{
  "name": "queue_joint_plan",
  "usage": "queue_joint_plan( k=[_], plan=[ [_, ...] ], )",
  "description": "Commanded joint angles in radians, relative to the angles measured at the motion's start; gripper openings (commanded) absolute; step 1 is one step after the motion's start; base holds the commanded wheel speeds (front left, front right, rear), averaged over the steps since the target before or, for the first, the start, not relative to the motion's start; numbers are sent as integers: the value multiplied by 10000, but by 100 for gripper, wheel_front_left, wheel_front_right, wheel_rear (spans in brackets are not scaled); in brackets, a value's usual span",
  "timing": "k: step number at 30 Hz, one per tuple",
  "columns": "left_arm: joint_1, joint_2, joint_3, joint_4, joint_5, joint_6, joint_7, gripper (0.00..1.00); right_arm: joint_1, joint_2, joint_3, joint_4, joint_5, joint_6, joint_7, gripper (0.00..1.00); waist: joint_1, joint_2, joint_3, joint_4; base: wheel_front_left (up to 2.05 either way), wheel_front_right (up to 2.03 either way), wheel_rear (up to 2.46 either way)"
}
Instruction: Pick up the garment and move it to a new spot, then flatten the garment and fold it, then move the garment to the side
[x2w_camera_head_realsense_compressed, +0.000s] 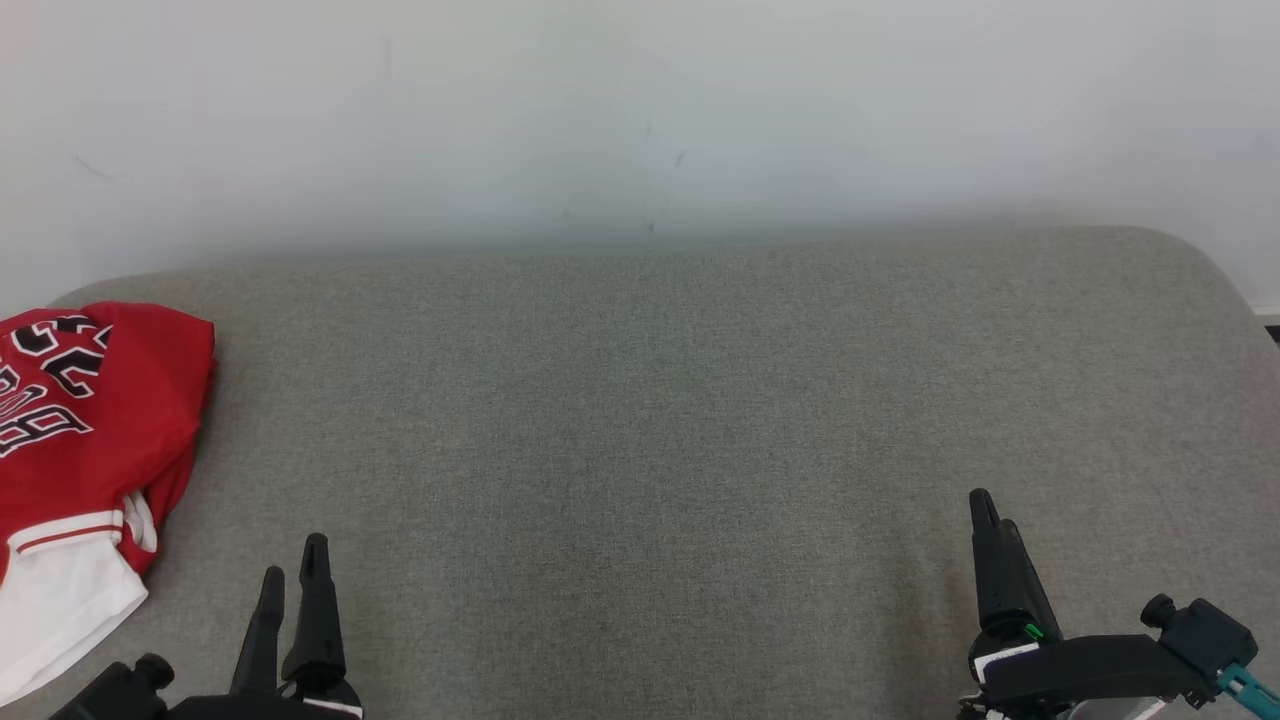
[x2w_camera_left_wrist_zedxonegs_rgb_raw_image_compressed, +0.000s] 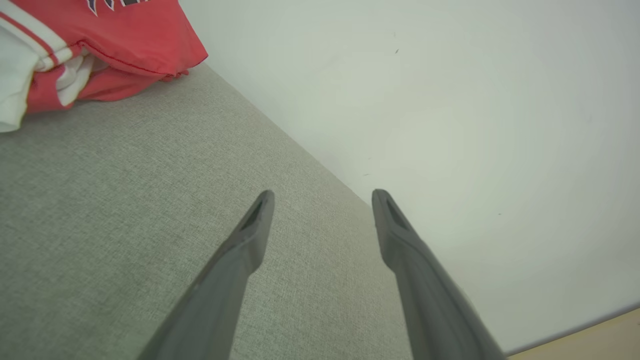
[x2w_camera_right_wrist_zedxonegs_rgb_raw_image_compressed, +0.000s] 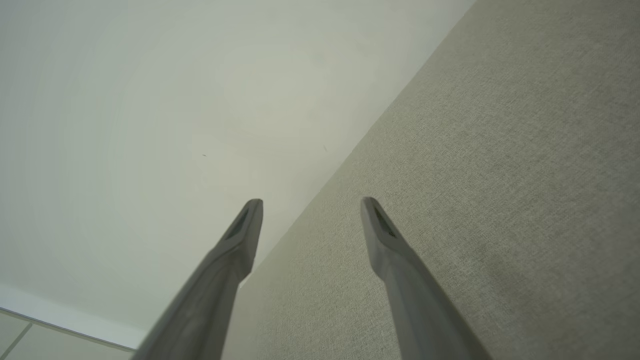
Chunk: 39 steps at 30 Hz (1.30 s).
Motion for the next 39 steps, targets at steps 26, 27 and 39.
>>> queue_joint_plan(
  k=[26, 27, 39],
  plan=[
    [261, 278, -613, -600, 4521, 708, -825, 100, 174, -5, 247, -282, -5010, -12, -810, 100, -1, 0, -17, -14, 0, 0, 0],
    [267, 266, -598, -626, 4520, 745, -838, 100, 175, -5, 247, -284, -5122, -12, -827, 100, -1, 0, -14, -19, 0, 0, 0],
    [382, 442, -792, -782, 5695, 987, -1134, 100, 218, -3, 306, -326, -6446, -14, -1113, 100, -1, 0, -16, -47, 0, 0, 0]
  ],
)
